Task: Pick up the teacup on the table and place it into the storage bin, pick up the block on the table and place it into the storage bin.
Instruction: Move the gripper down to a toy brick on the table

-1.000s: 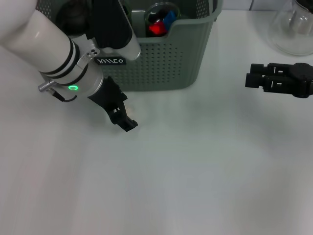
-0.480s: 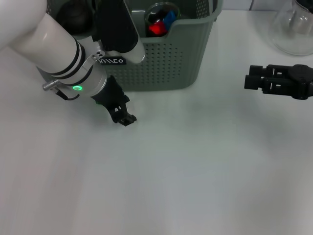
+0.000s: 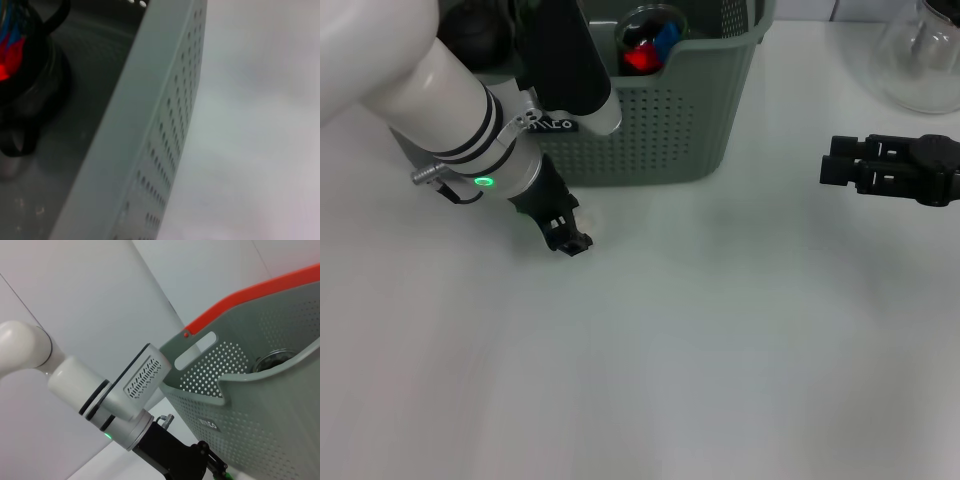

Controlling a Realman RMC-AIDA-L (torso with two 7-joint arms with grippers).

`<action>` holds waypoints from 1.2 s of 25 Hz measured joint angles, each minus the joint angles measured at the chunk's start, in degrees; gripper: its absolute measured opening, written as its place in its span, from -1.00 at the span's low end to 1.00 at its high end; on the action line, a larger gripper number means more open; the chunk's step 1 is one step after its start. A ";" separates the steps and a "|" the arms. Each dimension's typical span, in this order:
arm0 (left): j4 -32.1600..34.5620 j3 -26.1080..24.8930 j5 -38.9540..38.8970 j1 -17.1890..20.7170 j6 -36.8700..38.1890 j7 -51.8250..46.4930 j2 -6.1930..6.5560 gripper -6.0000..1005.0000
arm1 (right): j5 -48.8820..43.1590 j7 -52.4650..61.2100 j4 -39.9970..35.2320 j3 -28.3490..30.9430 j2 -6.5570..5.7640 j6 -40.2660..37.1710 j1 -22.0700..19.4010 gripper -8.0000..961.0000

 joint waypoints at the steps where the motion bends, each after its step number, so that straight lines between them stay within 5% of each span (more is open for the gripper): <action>1: -0.26 0.16 0.03 -0.16 -0.10 -0.28 0.00 0.04 | 0.01 0.00 0.00 0.00 0.00 0.00 -0.01 0.46; 10: -0.48 1.25 0.09 -0.33 -0.15 -1.14 0.00 -0.03 | 0.04 -0.01 -0.09 0.00 0.00 0.00 -0.13 0.46; 15: -1.04 1.26 0.23 -0.52 -0.25 -1.22 0.06 -0.31 | 0.04 -0.01 -0.09 0.00 0.01 -0.01 -0.18 0.46; 30: -1.19 1.28 1.77 -0.59 -0.86 -1.77 0.00 -0.28 | 0.03 -0.33 -0.02 0.00 0.00 -0.30 -0.26 0.46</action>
